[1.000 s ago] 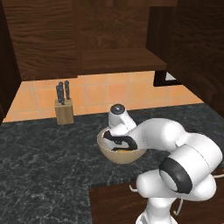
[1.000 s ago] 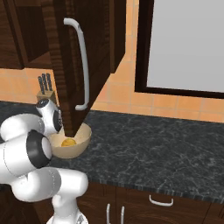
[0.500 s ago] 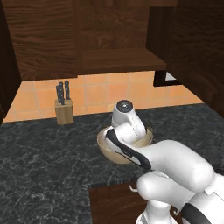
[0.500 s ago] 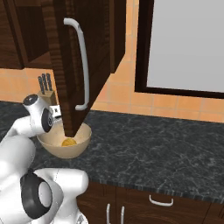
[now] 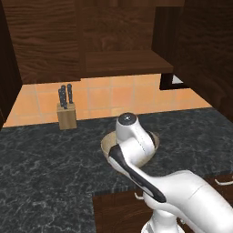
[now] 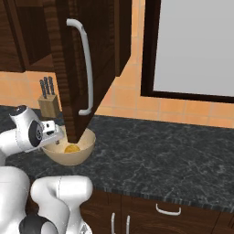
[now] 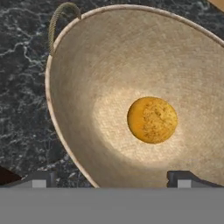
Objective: Open the cabinet, pick up the bread from the cabinet and place it in the basket. Then move the basket to the dining counter.
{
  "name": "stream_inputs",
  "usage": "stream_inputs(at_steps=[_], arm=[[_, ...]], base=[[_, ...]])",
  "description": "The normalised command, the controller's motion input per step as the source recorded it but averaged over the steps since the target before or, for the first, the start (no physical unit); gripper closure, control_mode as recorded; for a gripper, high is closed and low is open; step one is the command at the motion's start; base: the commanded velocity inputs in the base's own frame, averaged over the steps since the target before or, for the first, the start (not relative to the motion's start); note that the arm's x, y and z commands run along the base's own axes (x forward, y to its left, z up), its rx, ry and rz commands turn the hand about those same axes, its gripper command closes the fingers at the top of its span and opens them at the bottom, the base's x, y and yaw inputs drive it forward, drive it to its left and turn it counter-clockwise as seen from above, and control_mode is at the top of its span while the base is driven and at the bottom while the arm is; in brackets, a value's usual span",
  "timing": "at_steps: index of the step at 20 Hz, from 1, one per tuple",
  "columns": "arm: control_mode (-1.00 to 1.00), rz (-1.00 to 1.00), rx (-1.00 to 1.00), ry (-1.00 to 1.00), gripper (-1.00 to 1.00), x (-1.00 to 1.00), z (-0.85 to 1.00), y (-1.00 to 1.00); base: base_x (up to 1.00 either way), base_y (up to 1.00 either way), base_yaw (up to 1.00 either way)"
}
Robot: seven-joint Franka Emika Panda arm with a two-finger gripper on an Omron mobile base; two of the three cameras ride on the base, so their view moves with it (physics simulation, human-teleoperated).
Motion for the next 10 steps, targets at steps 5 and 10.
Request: stream_inputs(at_steps=[5,10], arm=[[-1.0,0.0,-0.12,0.18,-1.0,0.12,-0.29,0.01],[-1.0,0.01,-0.14,0.13,-1.0,0.31,-0.61,0.0]], base=[[0.0,0.0,0.0],[0.0,0.0,0.0]])
